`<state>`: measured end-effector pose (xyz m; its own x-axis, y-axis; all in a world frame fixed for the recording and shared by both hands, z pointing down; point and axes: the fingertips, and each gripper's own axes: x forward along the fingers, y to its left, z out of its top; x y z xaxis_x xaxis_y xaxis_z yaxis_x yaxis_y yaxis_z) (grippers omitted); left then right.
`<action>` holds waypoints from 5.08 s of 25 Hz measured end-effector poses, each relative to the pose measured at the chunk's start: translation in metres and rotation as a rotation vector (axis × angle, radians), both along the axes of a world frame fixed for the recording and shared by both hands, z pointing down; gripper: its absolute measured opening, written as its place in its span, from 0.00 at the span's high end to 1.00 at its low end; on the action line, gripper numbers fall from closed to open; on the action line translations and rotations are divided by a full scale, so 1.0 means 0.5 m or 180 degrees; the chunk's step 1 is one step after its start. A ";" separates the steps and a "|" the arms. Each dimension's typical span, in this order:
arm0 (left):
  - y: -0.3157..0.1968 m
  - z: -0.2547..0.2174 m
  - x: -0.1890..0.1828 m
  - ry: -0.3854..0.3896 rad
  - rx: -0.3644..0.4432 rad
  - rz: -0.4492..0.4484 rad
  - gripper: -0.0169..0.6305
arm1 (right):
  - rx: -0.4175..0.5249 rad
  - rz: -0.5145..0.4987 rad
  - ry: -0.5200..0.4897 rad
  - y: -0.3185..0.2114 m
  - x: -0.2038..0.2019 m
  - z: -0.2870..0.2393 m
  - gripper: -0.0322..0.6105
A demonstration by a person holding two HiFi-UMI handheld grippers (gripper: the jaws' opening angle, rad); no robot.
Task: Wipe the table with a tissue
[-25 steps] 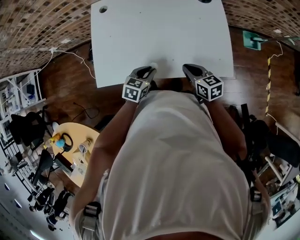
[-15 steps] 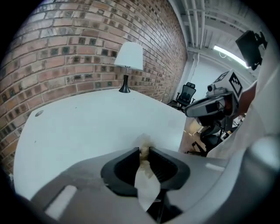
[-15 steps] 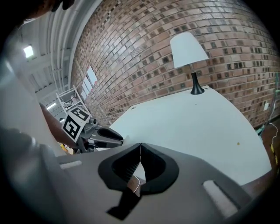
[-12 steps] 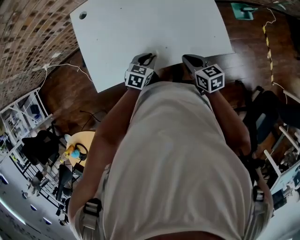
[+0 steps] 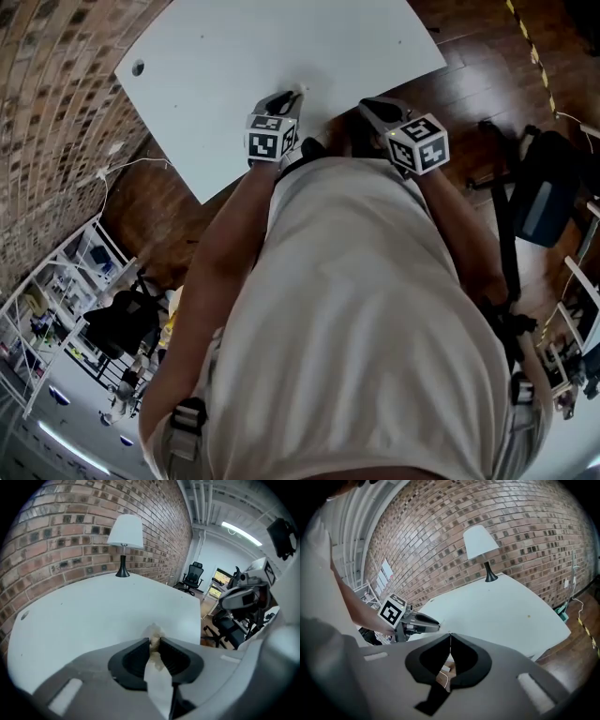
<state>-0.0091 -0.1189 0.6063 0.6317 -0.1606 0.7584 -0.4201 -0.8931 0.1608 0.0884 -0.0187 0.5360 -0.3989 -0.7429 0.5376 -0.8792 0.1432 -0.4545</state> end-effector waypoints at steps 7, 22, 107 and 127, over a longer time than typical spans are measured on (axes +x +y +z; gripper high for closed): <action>-0.012 0.035 0.023 -0.0352 0.0273 0.0072 0.85 | -0.0018 0.0306 -0.0042 0.055 0.066 0.002 0.94; 0.082 0.044 0.077 -0.0502 0.0161 0.0569 0.88 | -0.0053 0.0306 -0.0123 0.088 0.133 0.016 0.94; -0.201 0.029 -0.703 -0.0286 0.0330 -0.1764 0.87 | -0.0213 -0.0771 0.0298 -0.289 -0.363 -0.008 0.94; -0.365 -0.046 -0.640 0.0154 0.0221 -0.1924 0.86 | -0.0190 -0.0216 0.0221 -0.255 -0.285 -0.028 0.94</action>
